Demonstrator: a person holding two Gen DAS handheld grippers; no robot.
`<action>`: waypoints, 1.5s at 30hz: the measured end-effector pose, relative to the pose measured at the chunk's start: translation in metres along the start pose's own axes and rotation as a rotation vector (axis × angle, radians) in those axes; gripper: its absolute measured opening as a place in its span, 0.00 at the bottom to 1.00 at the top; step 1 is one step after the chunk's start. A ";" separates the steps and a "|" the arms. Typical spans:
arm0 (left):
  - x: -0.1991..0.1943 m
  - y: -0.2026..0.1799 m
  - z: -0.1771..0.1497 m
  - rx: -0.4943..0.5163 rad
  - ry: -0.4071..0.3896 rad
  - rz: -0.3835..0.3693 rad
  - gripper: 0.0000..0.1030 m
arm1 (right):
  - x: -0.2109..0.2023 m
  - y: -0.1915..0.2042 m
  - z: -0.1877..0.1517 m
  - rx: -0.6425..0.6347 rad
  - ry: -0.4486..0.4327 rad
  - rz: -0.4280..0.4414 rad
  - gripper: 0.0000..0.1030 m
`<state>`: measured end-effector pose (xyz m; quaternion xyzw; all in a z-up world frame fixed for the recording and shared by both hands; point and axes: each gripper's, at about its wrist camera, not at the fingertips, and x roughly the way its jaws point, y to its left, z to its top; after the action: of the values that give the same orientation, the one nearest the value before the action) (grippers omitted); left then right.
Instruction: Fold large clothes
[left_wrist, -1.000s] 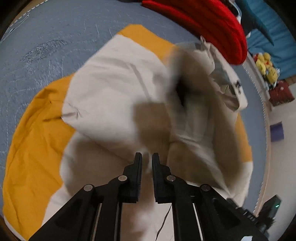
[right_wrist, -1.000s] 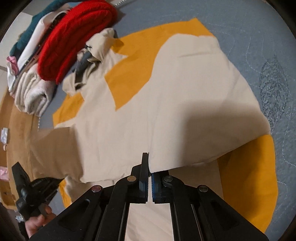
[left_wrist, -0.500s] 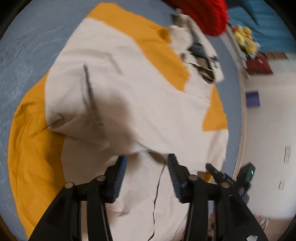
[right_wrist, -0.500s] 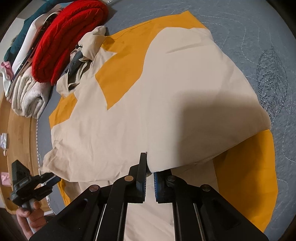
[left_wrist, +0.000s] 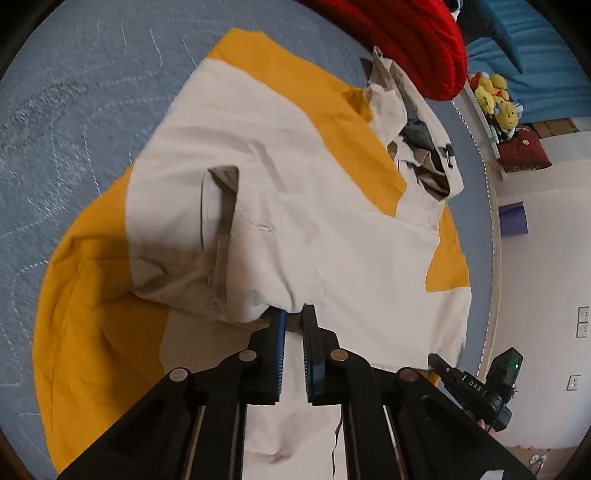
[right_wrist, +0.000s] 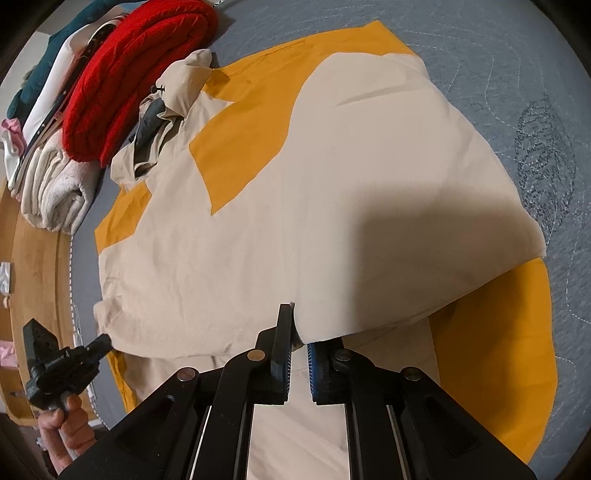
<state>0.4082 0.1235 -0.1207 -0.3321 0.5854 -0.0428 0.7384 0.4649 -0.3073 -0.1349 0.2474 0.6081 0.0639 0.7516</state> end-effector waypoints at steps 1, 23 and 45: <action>-0.008 -0.001 0.002 0.009 -0.038 -0.010 0.04 | 0.000 0.000 0.000 0.000 0.000 0.000 0.09; -0.021 -0.001 0.015 0.089 -0.112 0.112 0.03 | -0.002 0.000 -0.004 0.024 -0.005 -0.036 0.10; 0.007 0.028 0.018 0.065 0.017 0.173 0.36 | -0.029 0.022 -0.020 -0.010 -0.068 -0.051 0.11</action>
<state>0.4172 0.1504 -0.1397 -0.2558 0.6164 -0.0008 0.7448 0.4429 -0.2939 -0.1028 0.2303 0.5880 0.0394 0.7744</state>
